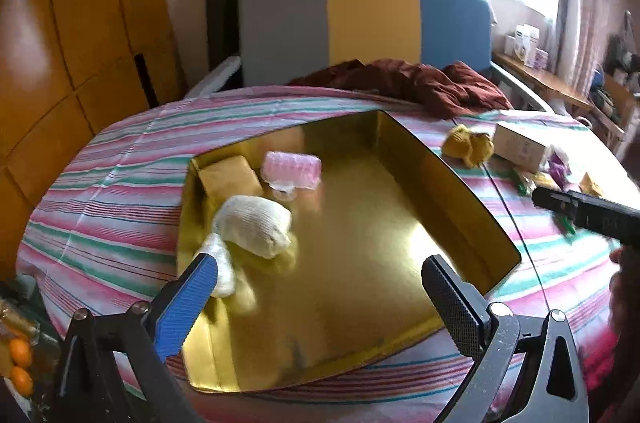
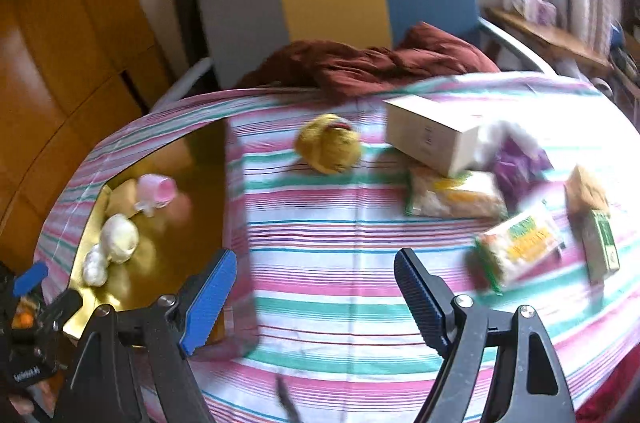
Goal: Organize objects
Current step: 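Move both grippers back toward the remaining items, then grasp the yellow knitted toy with the left gripper while the right grasps the white medicine box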
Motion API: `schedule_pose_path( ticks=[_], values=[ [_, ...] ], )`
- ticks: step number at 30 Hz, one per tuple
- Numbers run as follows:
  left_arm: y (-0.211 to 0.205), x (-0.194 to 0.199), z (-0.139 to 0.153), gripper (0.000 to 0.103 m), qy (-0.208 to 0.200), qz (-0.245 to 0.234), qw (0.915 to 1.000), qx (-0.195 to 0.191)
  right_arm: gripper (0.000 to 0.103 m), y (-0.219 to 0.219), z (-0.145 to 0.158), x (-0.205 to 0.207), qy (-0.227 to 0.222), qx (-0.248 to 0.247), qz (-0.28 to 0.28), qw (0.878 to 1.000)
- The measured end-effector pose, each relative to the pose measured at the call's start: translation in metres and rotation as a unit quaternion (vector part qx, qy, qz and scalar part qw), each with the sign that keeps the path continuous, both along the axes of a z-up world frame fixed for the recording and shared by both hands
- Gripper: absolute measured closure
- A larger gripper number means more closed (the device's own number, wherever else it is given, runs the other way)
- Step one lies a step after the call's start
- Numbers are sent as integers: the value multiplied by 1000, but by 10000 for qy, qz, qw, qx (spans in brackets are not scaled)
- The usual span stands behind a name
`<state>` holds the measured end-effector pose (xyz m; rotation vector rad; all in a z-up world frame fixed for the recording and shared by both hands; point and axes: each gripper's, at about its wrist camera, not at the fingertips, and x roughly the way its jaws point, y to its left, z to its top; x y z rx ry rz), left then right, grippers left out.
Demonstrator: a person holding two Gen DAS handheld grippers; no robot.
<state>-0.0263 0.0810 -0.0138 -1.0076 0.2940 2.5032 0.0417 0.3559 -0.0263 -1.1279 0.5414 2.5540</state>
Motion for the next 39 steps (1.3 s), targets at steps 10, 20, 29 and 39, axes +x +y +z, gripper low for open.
schedule_pose_path(
  ticks=[10, 20, 29, 39],
  values=[
    [15, -6, -4, 1, -327, -216, 9991, 131, 20, 89, 26, 10, 16, 367, -653, 9972],
    [65, -18, 10, 1, -318, -720, 9968, 106, 20, 180, 4, 12, 181, -306, -1372, 9899],
    [150, -41, 16, 1, -459, -1395, 9891, 68, 20, 178, -5, 11, 44, -506, -1201, 9915],
    [218, -99, -4, 1, -1393, -1242, 9817, 368, 20, 177, -9, 9, -113, -605, -1136, 9916]
  ],
)
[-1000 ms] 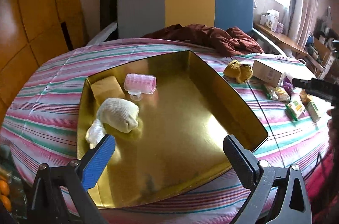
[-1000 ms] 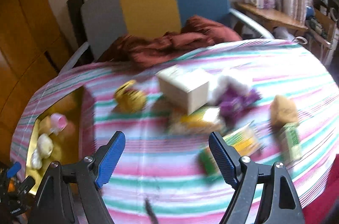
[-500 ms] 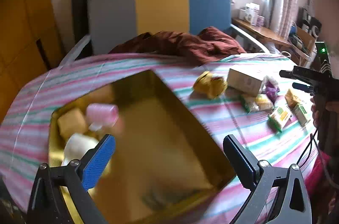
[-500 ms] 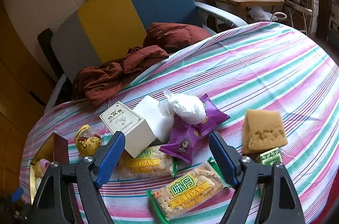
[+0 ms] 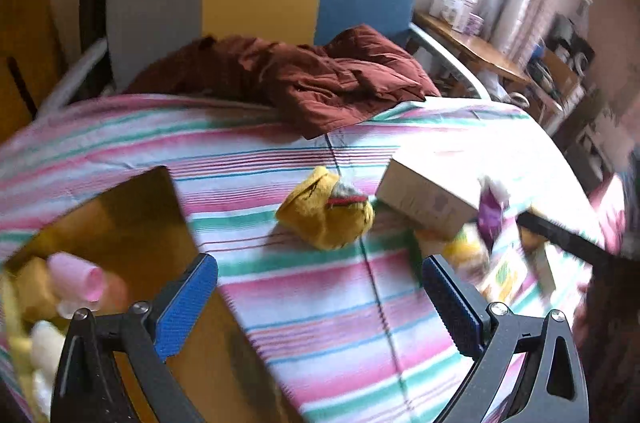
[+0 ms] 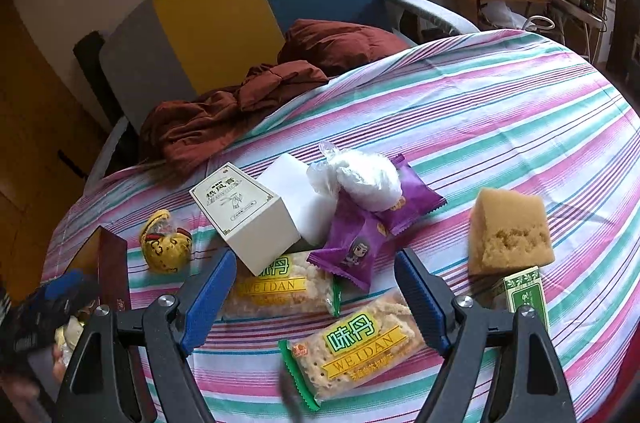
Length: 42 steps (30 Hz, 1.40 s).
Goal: Organize objects
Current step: 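Grasp the yellow knitted toy with the left gripper while the right grasps the white medicine box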
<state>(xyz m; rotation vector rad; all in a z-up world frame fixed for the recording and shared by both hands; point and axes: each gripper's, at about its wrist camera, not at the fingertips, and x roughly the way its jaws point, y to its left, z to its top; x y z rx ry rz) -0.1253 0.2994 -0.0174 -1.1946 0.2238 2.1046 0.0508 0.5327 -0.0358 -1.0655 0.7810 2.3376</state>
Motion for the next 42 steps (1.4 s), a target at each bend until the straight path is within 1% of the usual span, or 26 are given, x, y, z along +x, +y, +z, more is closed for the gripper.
schedule_pose_path(
  ticks=[1, 5, 9, 13, 15, 16, 17, 18, 19, 20, 22, 24, 26, 27, 28, 30, 33, 34, 37, 41, 42],
  values=[
    [8, -9, -4, 1, -131, 63, 9999, 13, 20, 0, 0, 0, -7, -8, 11, 10000],
    [28, -32, -19, 0, -328, 298, 9990, -88, 20, -2, -1, -3, -46, 5, 93, 9999],
    [44, -52, -39, 0, -658, 542, 9963, -128, 20, -4, -2, -4, -63, 3, 154, 9999],
    [55, -60, -55, 1, -782, 639, 9944, -300, 20, -4, -3, -4, -89, -17, 167, 9998],
    [62, -56, -57, 3, -544, 563, 9961, -410, 20, -4, -3, -4, -109, -11, 156, 9998],
    [64, -53, -56, 13, -422, 529, 9967, -443, 20, -4, -4, -4, -134, -6, 144, 9998],
    [67, -50, -57, 26, -381, 368, 9978, -407, 20, -3, -4, -4, -147, -11, 132, 9998],
    [70, -49, -59, 46, -413, 255, 9978, -459, 20, -3, -5, -4, -160, -37, 106, 9998],
    [73, -46, -63, 46, -399, 148, 9973, -599, 20, -3, -5, -3, -159, -50, 90, 9998],
    [73, -43, -64, 47, -386, 89, 9975, -581, 20, -4, -3, -2, -148, -44, 86, 9998],
    [72, -38, -60, 54, -307, -48, 9983, -489, 20, -6, 0, -3, -144, -23, 146, 9998],
    [68, -35, -55, 57, -260, -181, 9987, -405, 20, -10, 4, -11, -180, 65, 357, 9992],
    [63, -28, -48, 58, -173, -285, 9989, -333, 20, -15, 9, -26, -296, 270, 716, 9966],
    [59, -24, -43, 58, -58, -366, 9989, -281, 20, -18, 12, -36, -343, 438, 943, 9940],
    [54, -18, -37, 58, 93, -460, 9987, -222, 20, -20, 13, -47, -409, 580, 1138, 9910],
    [44, -10, -28, 60, 214, -610, 9979, -105, 19, -24, 13, -70, -581, 781, 1554, 9830],
    [27, -1, -15, 61, 223, -707, 9972, 114, 19, -32, 5, -105, -926, 981, 2139, 9675],
    [24, -1, -12, 61, 202, -705, 9971, 179, 19, -35, 1, -115, -1069, 1076, 2245, 9626],
    [6, 3, -5, 61, 123, -635, 9972, 363, 19, -35, -14, -138, -1399, 1223, 2326, 9546],
    [-19, 10, 0, 61, 72, -539, 9974, 468, 19, -31, -34, -153, -1640, 1144, 2322, 9519],
    [-25, 11, 2, 61, 59, -517, 9975, 487, 24, -31, -37, -153, -1670, 1113, 2313, 9520]
  ],
)
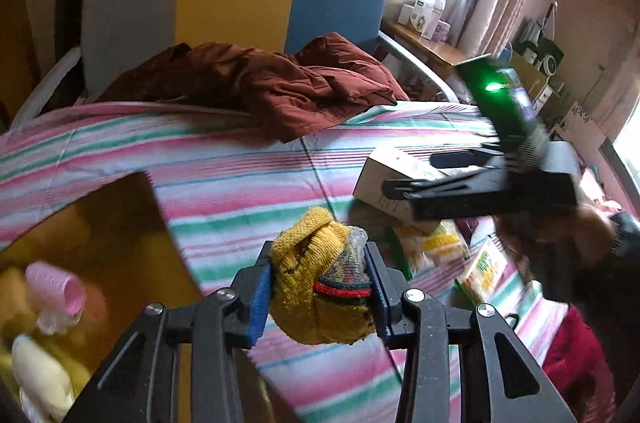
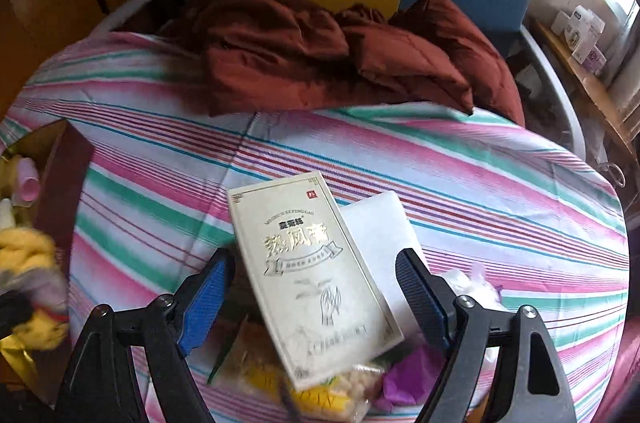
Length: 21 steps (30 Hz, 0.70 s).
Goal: Organize objects
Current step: 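Grasp the yellow knitted toy with the left gripper while the right grasps the white medicine box, then carry the toy and medicine box into the gold tray and release them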
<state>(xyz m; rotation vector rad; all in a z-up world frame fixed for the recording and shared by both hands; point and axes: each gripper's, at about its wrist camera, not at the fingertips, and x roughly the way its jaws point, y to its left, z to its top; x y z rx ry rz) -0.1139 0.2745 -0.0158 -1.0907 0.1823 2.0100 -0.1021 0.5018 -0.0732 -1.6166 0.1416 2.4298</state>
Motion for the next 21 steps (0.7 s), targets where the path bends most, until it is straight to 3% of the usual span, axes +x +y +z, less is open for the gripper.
schedule_pose_path(
  ticks=[1, 4, 15, 21],
  values=[
    [-7, 2, 1, 61, 2, 31, 10000, 17, 35, -1, 0, 1, 19, -27, -8, 10000],
    [-24, 8, 4, 61, 13, 126, 9999, 62, 51, -10, 9, 9, 201, -93, 22, 9998],
    [-90, 29, 1, 61, -130, 568, 9982, 137, 52, -73, 67, 59, 1134, -503, 37, 9923],
    [-140, 45, 7, 61, 46, 920, 9957, 122, 52, -130, 83, 76, 1433, -733, 331, 9864]
  ],
)
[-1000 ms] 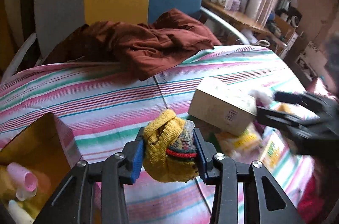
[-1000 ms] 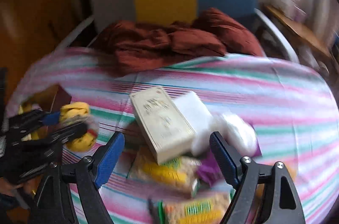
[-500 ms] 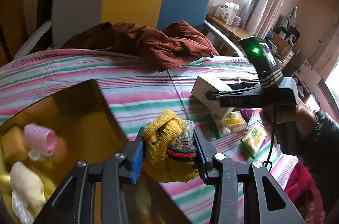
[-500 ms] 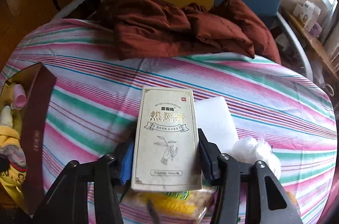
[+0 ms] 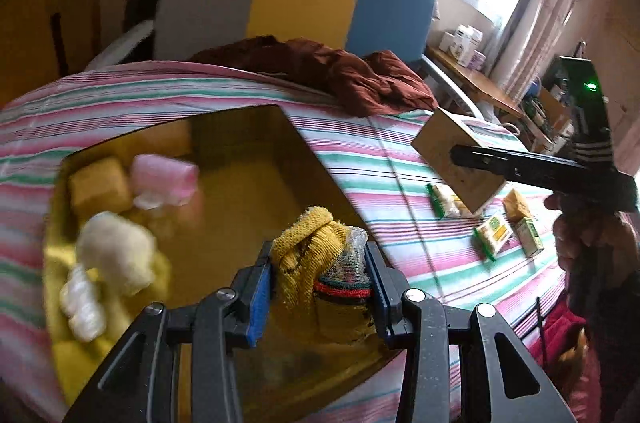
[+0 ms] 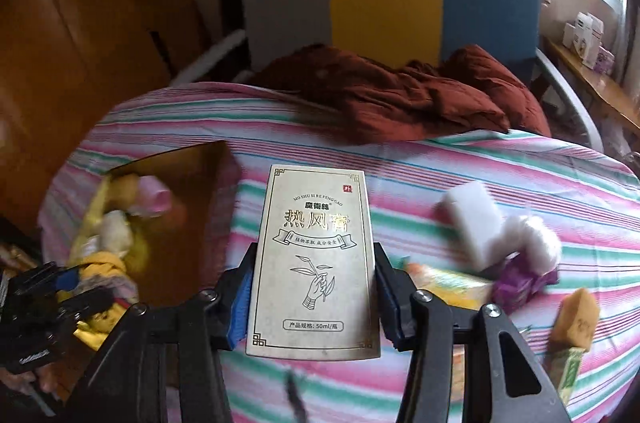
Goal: Organize objects
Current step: 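Carry the toy and medicine box into the gold tray and release them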
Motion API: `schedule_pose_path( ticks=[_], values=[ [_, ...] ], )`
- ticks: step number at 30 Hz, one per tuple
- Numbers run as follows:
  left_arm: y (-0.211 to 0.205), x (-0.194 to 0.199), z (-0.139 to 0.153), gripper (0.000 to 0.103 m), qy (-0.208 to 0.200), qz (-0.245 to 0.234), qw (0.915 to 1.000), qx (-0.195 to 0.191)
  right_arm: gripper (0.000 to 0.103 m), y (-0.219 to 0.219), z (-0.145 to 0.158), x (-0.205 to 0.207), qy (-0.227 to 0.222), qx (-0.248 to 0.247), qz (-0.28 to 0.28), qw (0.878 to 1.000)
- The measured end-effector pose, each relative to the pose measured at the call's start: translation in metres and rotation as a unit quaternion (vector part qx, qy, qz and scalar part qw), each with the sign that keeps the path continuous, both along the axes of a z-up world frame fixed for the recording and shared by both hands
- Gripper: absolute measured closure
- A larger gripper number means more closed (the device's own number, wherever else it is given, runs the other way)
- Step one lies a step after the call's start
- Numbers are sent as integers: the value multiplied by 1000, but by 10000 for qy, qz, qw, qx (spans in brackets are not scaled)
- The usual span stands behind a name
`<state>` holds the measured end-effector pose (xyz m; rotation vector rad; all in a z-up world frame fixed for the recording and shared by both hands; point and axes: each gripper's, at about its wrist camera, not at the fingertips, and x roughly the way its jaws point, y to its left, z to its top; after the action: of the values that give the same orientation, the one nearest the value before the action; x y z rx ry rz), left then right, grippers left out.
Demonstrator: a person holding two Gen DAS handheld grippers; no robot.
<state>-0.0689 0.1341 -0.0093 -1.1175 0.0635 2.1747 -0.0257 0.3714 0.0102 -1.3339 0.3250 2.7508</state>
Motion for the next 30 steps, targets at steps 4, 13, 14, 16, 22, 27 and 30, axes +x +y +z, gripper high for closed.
schedule_pose_path(
  ticks=[4, 13, 14, 16, 22, 27, 30],
  values=[
    [-40, 7, 2, 60, 18, 336, 9994, 44, 52, -37, 2, 3, 139, -221, 233, 9994],
    [-107, 23, -10, 54, 109, 1037, 9944, -156, 50, -121, -14, -11, 151, -895, 657, 9937],
    [-113, 23, -12, 51, 110, 1153, 9931, -160, 49, -129, -17, -14, 138, -988, 709, 9925],
    [-121, 24, -14, 37, 158, 1315, 9910, -178, 41, -143, -25, -18, 19, -1101, 764, 9910],
    [-140, 24, -6, 17, 463, 1710, 9841, -158, 38, -149, -33, -12, -114, -1084, 724, 9914],
    [-143, 26, 5, 8, 843, 2029, 9750, -343, 38, -149, -28, 2, 10, -753, 555, 9956],
    [-143, 28, 11, 6, 998, 2148, 9705, -452, 35, -154, -26, 8, 102, -468, 495, 9976]
  ],
)
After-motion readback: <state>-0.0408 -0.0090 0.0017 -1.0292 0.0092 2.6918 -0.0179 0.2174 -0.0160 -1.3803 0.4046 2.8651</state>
